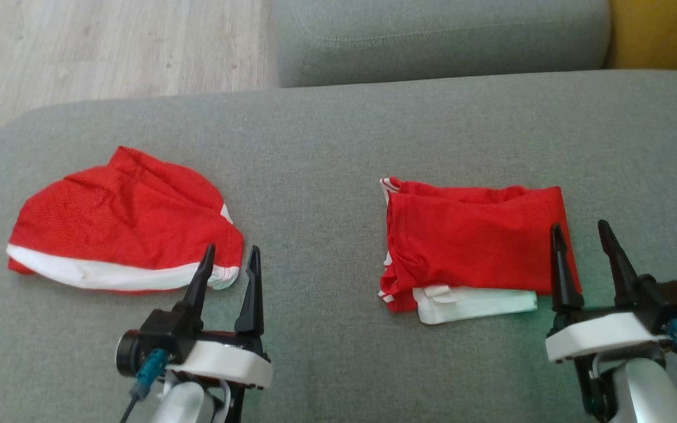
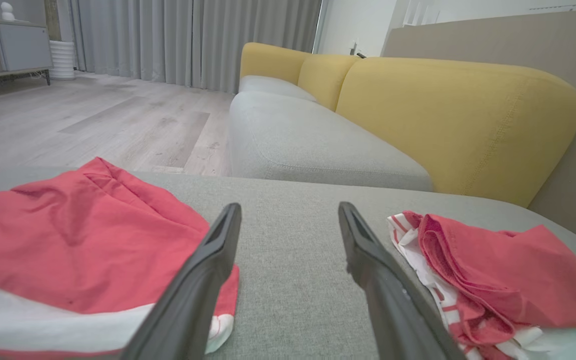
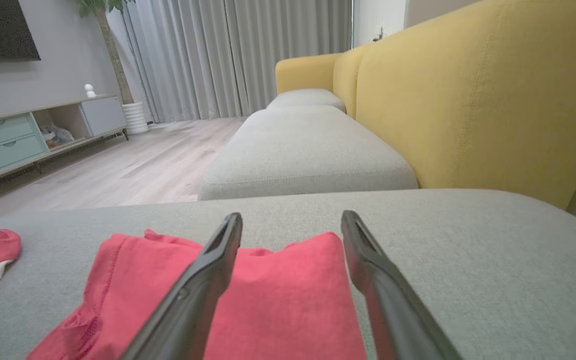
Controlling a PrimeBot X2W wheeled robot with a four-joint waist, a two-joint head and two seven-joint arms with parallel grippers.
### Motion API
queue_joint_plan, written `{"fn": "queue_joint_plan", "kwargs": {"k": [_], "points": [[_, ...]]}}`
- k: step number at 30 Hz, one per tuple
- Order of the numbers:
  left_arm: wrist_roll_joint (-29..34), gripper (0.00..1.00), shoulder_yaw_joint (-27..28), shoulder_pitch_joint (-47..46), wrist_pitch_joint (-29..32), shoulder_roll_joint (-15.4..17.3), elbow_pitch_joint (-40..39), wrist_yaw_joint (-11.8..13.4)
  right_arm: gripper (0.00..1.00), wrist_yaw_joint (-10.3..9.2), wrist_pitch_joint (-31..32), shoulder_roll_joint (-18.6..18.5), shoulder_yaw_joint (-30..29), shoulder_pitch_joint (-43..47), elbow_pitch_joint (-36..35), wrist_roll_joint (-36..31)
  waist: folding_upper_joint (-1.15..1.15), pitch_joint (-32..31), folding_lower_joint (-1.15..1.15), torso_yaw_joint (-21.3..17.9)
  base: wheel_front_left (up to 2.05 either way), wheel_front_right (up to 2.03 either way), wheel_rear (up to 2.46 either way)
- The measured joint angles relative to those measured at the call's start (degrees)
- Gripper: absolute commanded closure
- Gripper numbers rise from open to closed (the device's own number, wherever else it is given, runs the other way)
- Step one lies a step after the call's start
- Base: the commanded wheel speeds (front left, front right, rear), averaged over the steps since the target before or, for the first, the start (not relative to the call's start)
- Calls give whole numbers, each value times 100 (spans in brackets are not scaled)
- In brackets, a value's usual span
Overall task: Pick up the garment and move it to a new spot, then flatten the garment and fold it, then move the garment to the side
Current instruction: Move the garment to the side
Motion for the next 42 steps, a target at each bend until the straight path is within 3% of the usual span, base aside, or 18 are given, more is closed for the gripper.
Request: {"fn": "queue_joint_plan", "kwargs": {"k": [11,18,19,20,21,28,33,36,42], "points": [[126,0,43,-326,-5,-63,81,-191,0,0,691,1,-734,-984,1704,125,0,529,1,126,0,0,0],[179,0,146,-391,-5,-83,88,-201,0,0,844,-40,-582,-1530,2676,368,0,757,1,196,0,0,0],[179,0,166,-397,-5,-83,89,-201,24,0,843,-55,-545,-1618,2765,374,0,767,1,188,0,0,0],[179,0,183,-402,-5,-85,90,-201,68,0,842,-66,-506,-1690,2831,354,0,772,1,174,0,0,0],[180,0,189,-408,-5,-85,90,-201,100,0,833,-70,-458,-1740,2888,277,0,775,1,156,0,0,0],[219,0,212,-457,-5,-100,99,-243,100,0,706,-23,-571,-1837,2940,-448,0,694,1,48,0,0,0],[219,0,231,-457,-5,-109,104,-242,100,0,799,-86,-717,-1837,2448,-1136,0,584,0,-30,0,0,0],[219,0,274,-457,-5,-111,102,-242,100,0,1057,-432,-710,-1841,2049,-1334,0,571,0,-75,0,0,0],[219,0,315,-477,-5,-115,45,-258,100,0,1712,-1634,-843,-1859,1633,-1496,0,733,0,-77,0,0,0]]}}
